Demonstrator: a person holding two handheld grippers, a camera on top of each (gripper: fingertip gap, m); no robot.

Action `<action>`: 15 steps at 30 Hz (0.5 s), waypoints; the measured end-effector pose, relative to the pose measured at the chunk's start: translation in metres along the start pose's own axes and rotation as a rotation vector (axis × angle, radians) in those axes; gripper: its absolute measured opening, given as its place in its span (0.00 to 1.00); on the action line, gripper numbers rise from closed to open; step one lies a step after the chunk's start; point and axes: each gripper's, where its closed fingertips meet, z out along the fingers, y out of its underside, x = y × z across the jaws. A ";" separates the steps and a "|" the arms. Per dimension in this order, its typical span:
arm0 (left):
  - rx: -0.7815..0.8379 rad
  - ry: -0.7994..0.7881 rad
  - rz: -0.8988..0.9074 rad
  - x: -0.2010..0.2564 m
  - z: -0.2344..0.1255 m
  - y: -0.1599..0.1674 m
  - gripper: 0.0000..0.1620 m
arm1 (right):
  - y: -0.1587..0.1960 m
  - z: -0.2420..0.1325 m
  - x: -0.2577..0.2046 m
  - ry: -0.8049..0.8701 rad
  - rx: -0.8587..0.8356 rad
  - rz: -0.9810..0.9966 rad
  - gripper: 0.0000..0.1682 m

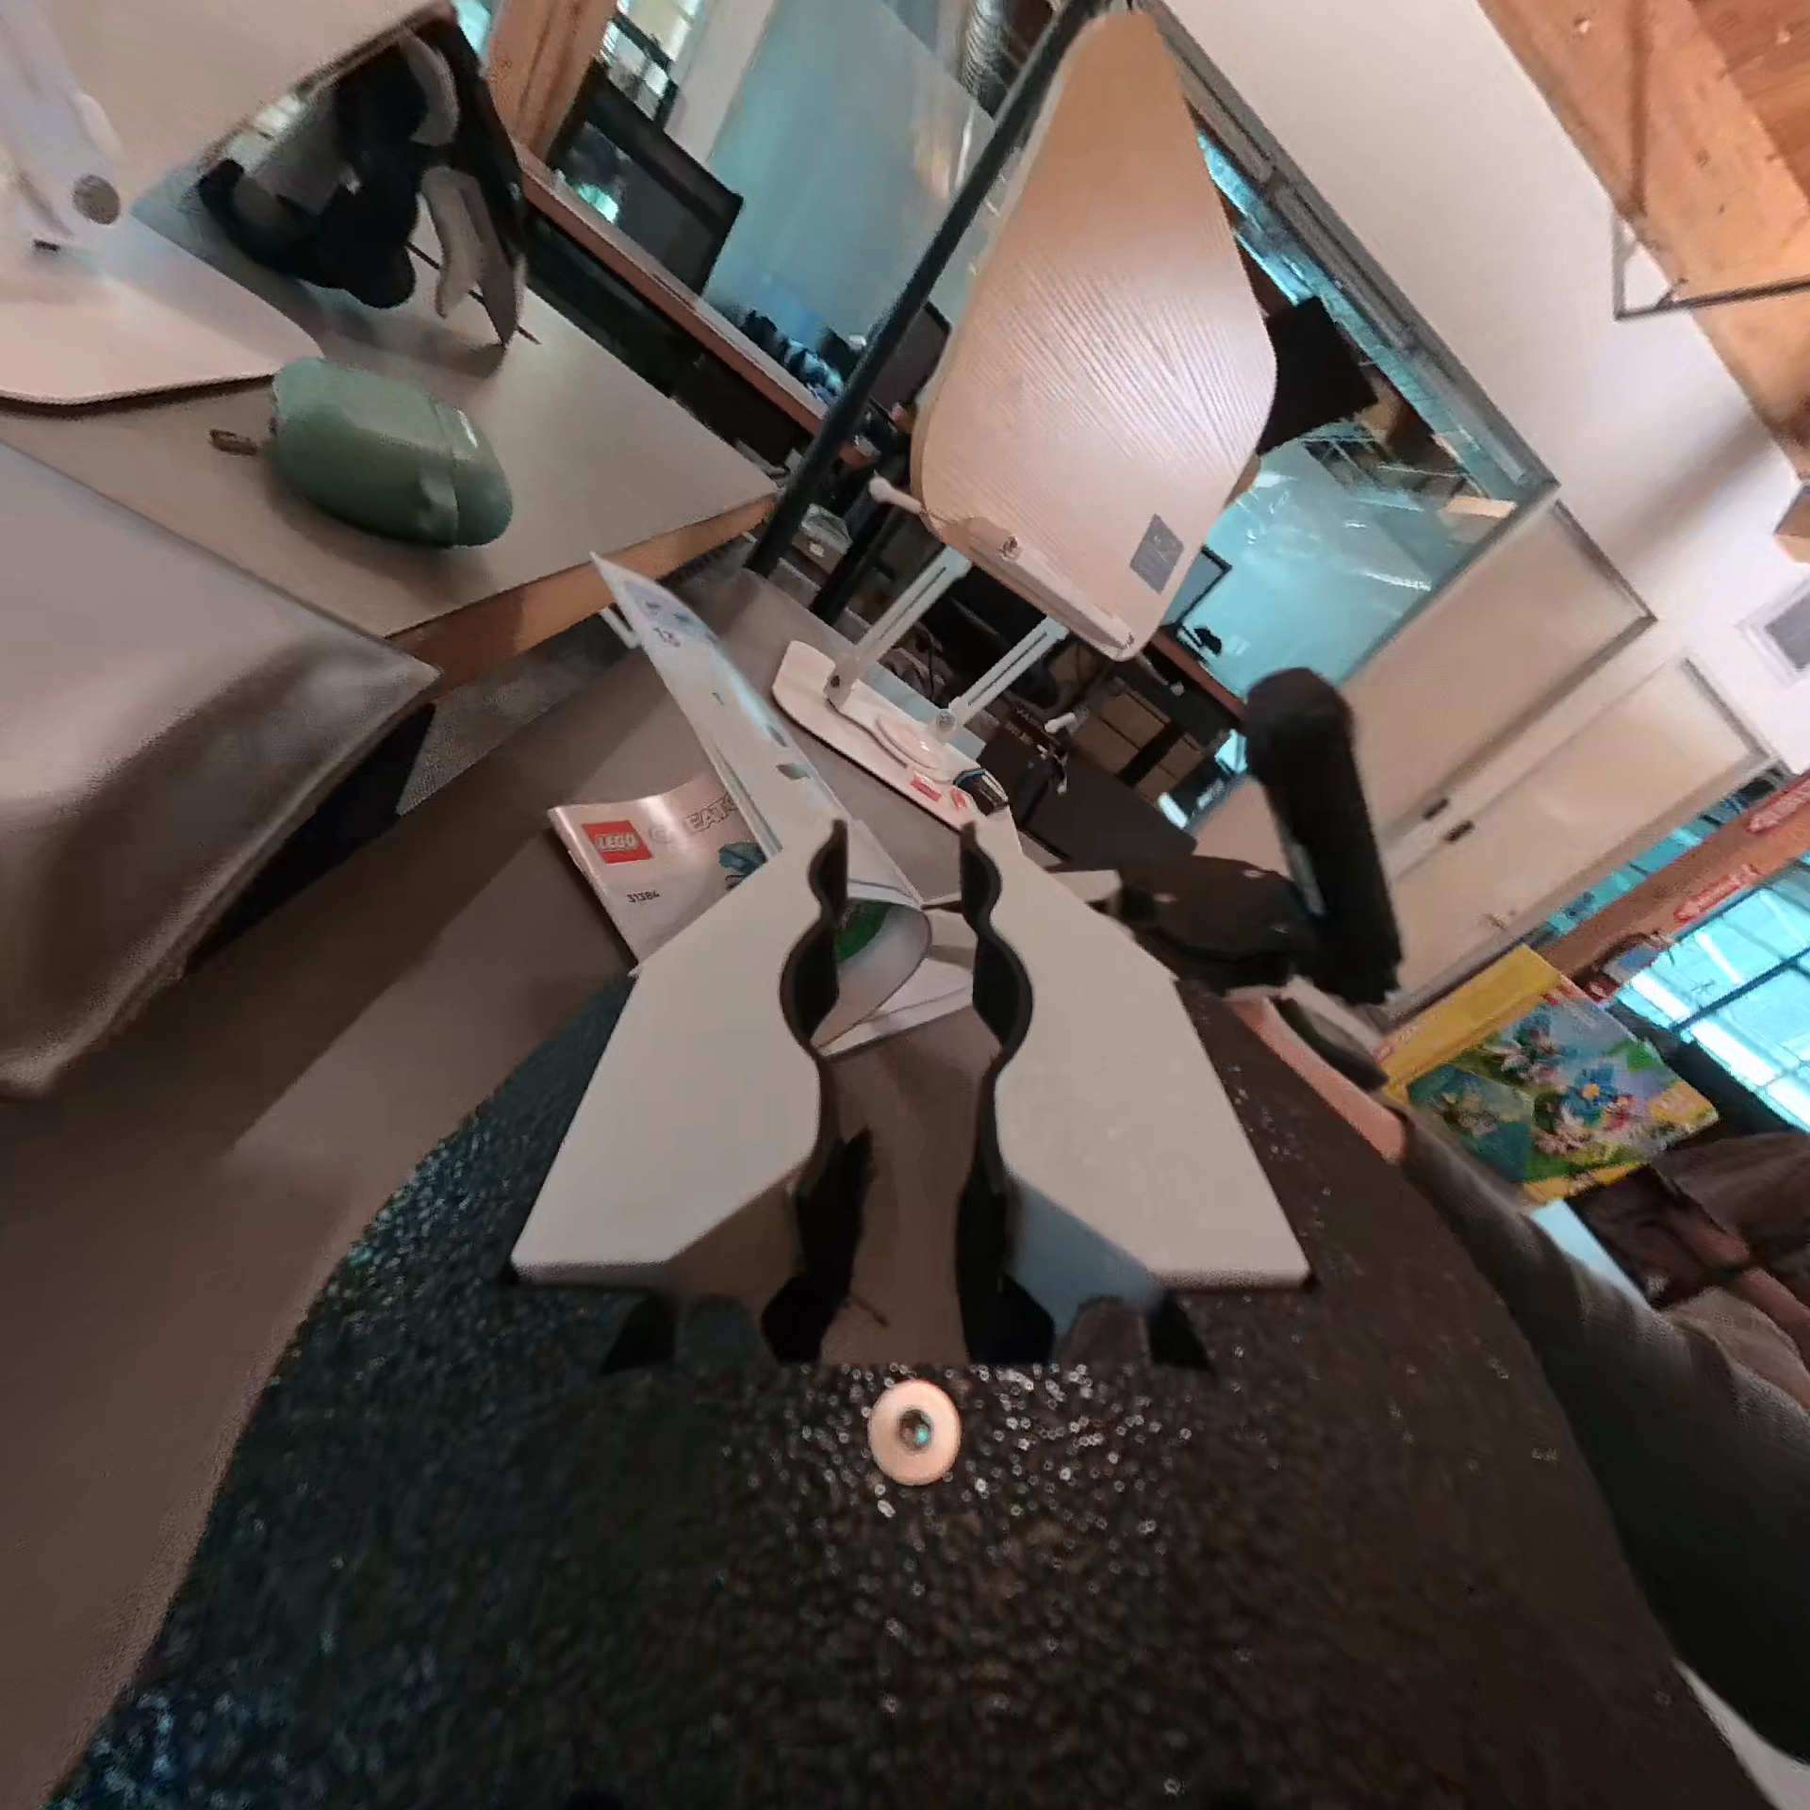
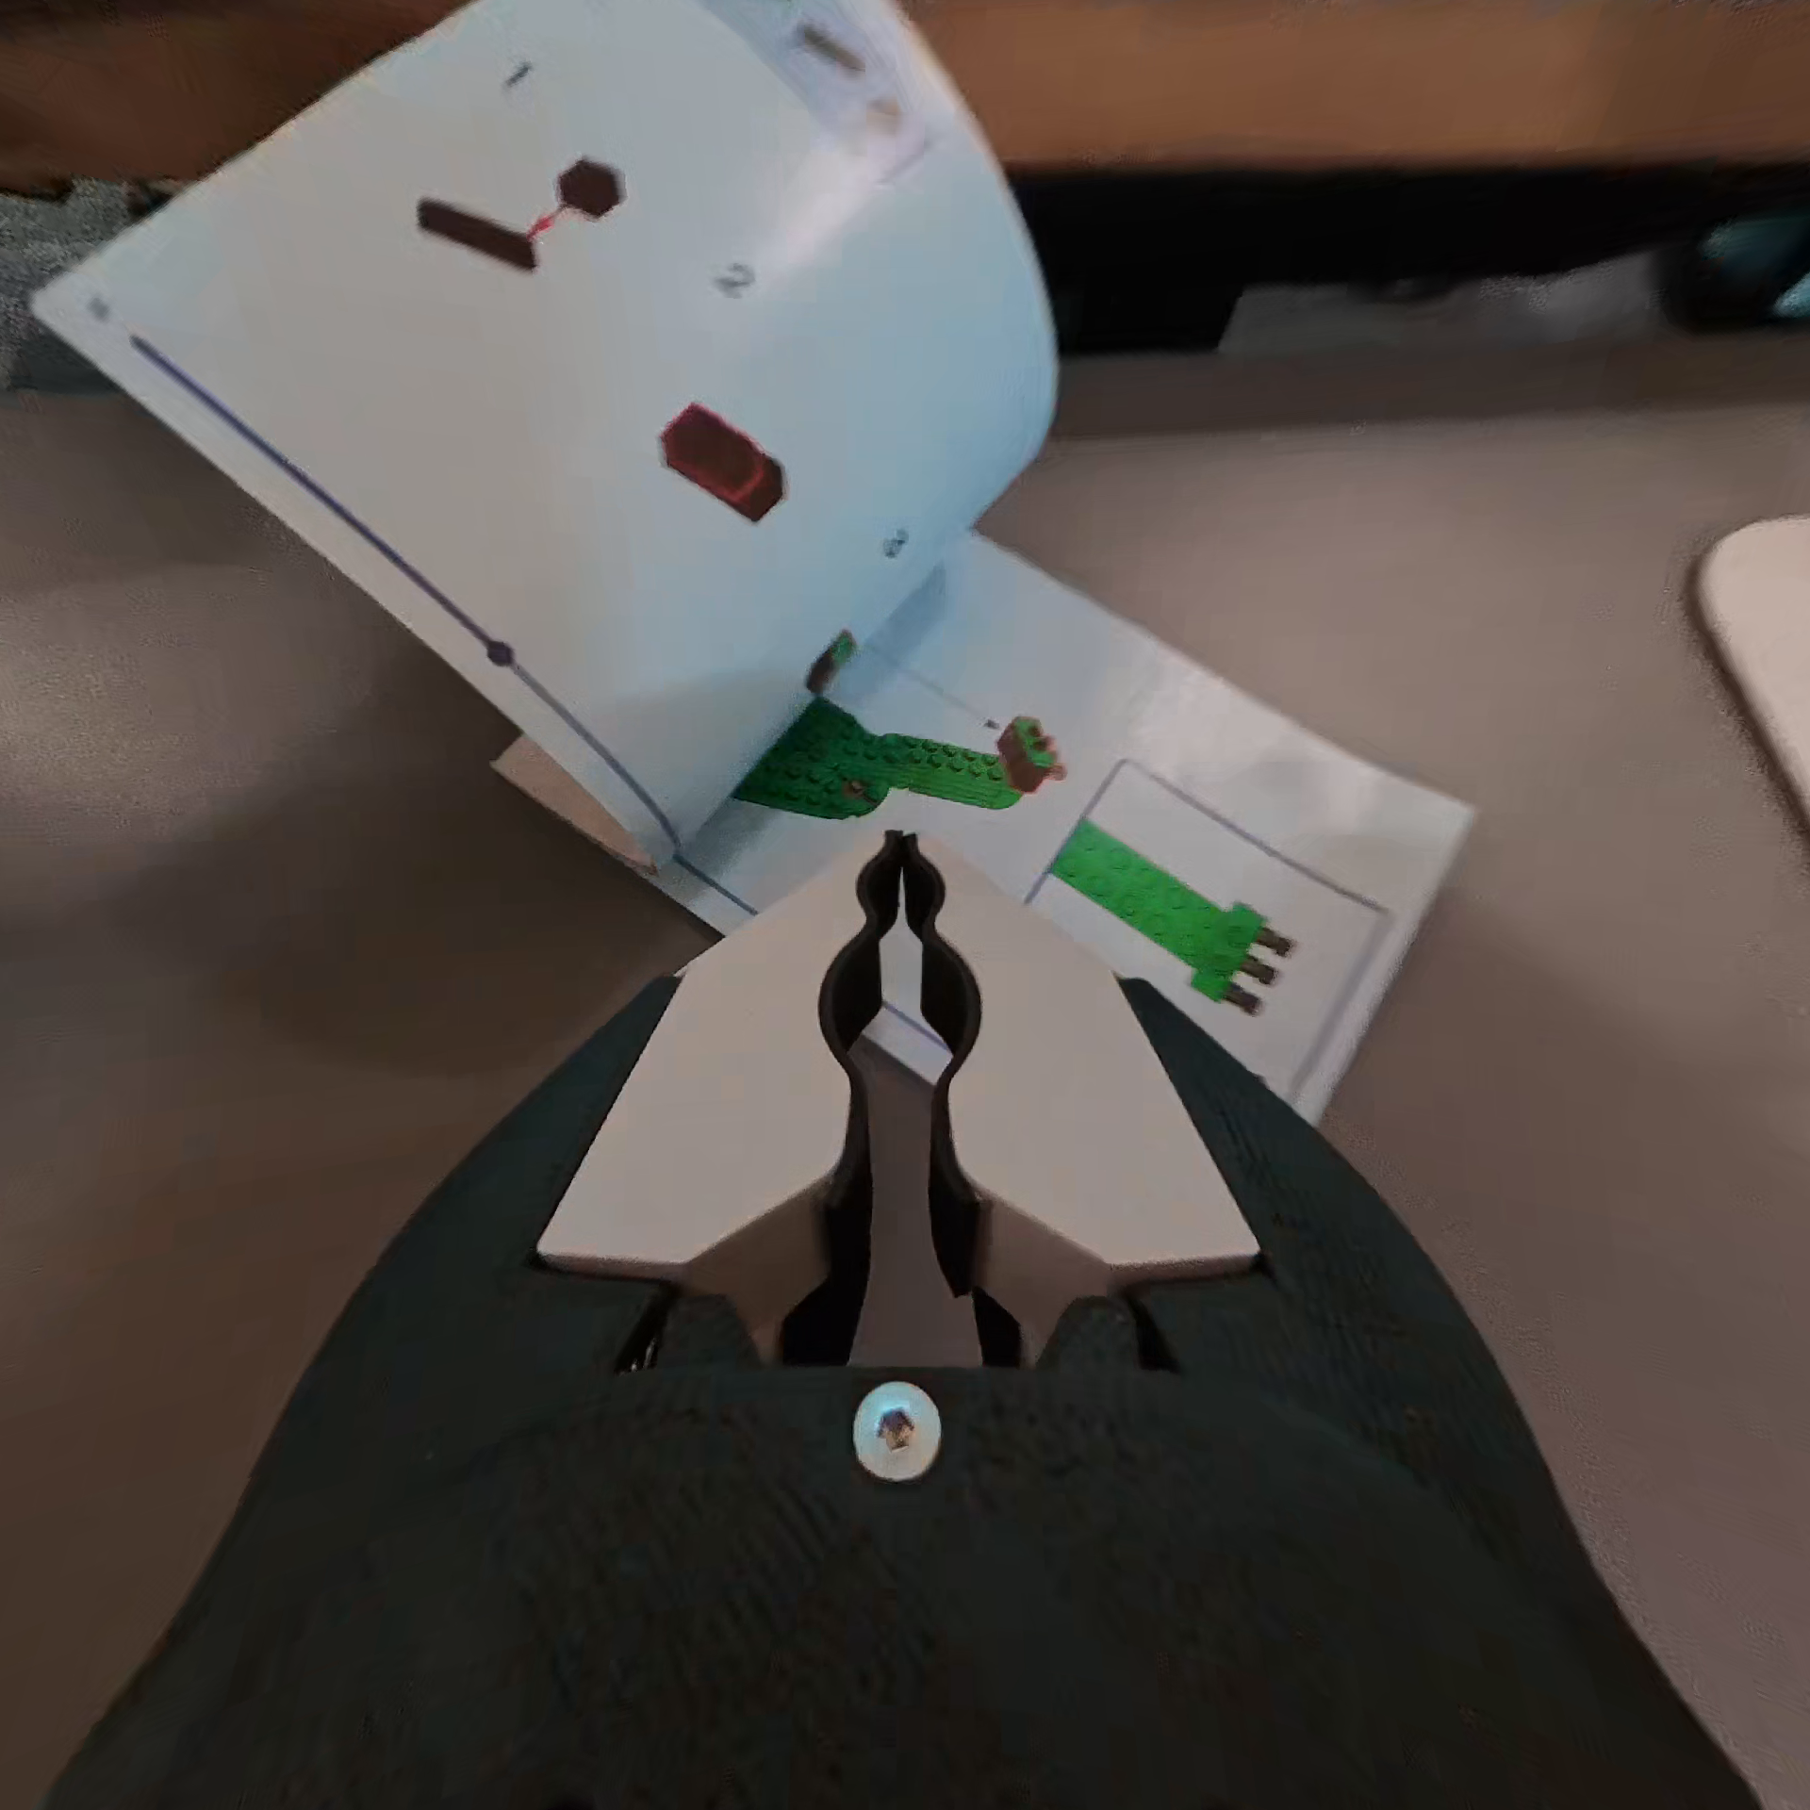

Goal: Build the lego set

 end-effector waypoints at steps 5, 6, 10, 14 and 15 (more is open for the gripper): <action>-0.052 -0.031 0.120 -0.010 -0.010 -0.006 0.12 | 0.007 0.022 -0.011 -0.044 -0.047 -0.017 0.00; -0.054 -0.034 0.140 -0.011 -0.012 -0.006 0.12 | 0.010 0.024 -0.011 -0.039 -0.069 -0.029 0.00; -0.069 -0.031 0.187 -0.014 -0.010 0.006 0.14 | 0.007 0.027 -0.010 -0.027 -0.054 0.023 0.00; -0.169 -0.053 0.312 -0.015 0.014 0.032 0.27 | 0.010 0.025 0.005 0.070 -0.081 0.072 0.00; -0.184 -0.058 0.378 -0.013 0.022 0.038 0.26 | 0.013 0.023 0.014 0.116 -0.094 0.091 0.00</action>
